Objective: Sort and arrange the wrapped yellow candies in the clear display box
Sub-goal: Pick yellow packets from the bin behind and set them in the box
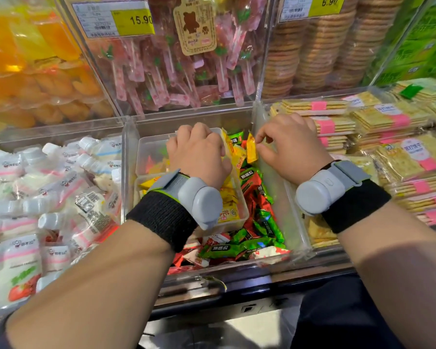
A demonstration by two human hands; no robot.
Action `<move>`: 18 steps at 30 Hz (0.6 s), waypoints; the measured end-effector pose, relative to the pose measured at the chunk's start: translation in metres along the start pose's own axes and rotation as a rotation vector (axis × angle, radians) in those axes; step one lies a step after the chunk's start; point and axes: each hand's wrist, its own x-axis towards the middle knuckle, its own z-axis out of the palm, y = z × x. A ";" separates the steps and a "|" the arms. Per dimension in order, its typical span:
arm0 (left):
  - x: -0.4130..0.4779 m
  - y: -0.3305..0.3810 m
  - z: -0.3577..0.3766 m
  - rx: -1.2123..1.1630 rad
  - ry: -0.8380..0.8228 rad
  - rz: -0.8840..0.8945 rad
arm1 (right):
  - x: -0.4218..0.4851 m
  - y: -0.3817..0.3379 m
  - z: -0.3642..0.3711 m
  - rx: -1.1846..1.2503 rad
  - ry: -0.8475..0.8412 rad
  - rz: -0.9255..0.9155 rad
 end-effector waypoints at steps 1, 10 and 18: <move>0.004 0.004 0.003 0.009 0.003 0.011 | -0.001 0.001 -0.001 0.028 0.013 0.006; 0.031 0.033 0.033 0.133 -0.066 0.124 | -0.002 0.007 -0.001 0.222 0.086 0.024; 0.044 0.047 0.052 0.256 -0.158 0.175 | -0.003 0.010 0.000 0.260 0.129 0.053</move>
